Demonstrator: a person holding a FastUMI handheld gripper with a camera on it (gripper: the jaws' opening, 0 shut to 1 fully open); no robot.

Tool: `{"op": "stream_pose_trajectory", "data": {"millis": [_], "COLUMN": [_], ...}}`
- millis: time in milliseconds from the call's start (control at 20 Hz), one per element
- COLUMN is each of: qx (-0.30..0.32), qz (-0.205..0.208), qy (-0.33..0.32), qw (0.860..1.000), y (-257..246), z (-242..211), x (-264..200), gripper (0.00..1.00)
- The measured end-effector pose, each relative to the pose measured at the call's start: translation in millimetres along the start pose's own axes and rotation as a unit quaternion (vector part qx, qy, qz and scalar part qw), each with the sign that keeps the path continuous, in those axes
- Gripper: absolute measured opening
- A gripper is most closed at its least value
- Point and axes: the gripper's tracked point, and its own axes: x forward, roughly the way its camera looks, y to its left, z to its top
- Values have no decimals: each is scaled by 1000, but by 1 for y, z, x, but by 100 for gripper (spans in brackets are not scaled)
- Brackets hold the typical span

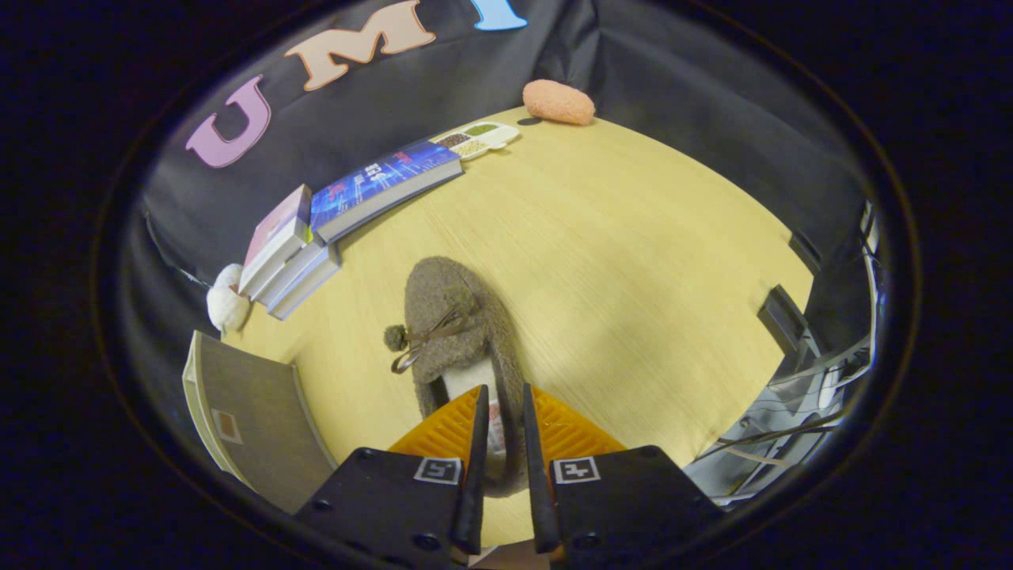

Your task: Open the storage box then place both shoes into the box .Put the left shoe in first, then the right shoe, with the right side of both shoes facing outward in a uniform manner.

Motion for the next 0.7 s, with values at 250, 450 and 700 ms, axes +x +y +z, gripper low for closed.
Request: {"op": "stream_pose_trajectory", "data": {"millis": [250, 450, 700], "qx": [-8, -5, 22], "qz": [-9, -10, -8], "qy": [19, 35, 39], "qw": [1000, 999, 999], "y": [-6, -7, -8], "z": [-10, -16, -14], "x": [17, 27, 28], "gripper": [28, 28, 16]}}
